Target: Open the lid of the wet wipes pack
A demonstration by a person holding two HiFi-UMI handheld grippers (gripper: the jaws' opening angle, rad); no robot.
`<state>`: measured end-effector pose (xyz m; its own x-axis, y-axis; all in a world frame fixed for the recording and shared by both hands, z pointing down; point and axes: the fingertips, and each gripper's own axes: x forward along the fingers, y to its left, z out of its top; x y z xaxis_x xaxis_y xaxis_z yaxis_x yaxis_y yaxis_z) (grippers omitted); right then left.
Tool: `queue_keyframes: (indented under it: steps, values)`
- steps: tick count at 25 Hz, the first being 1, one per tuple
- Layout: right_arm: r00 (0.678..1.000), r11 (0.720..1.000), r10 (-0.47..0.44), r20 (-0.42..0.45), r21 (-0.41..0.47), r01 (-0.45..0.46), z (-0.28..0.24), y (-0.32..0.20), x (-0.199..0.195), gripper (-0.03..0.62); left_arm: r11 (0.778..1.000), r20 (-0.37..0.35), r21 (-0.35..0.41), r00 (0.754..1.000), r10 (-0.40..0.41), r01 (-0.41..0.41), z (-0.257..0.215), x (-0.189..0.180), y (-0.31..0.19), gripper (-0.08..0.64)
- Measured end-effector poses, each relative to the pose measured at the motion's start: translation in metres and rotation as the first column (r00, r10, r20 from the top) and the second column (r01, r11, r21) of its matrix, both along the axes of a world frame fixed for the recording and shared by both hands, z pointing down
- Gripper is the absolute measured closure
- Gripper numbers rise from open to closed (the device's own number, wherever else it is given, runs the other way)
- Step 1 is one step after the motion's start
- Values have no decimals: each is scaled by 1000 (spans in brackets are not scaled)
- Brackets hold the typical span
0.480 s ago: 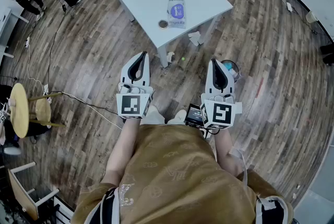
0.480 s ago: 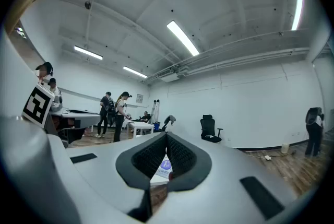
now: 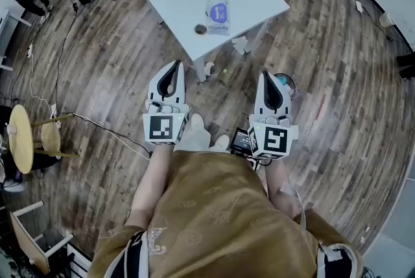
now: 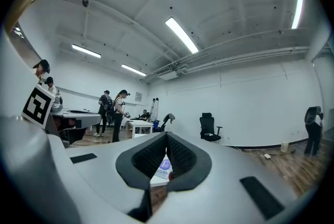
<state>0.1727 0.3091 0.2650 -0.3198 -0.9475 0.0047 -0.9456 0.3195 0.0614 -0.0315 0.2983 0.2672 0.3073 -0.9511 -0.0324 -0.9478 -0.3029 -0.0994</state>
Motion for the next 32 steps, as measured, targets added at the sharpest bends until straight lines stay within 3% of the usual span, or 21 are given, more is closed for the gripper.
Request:
queue_keyframes:
  steps: [4, 8, 22, 32]
  values:
    - [1000, 1000, 14, -13, 2, -14, -4, -19, -7, 583, 1000, -5, 12, 1000, 9, -9, -3, -7, -23, 558]
    - [998, 999, 53, -20, -1, -54, -5, -46, -13, 583, 1000, 34, -6, 999, -5, 6, -4, -21, -48, 558]
    - [998, 998, 57, -29, -10, -57, -7, -103, -80, 583, 998, -40, -37, 998, 39, -41, 11, -71, -102, 558]
    - [998, 997, 53, -31, -53, -55, 12, -140, -79, 583, 997, -48, -71, 999, 1, -4, 29, -82, -136, 558]
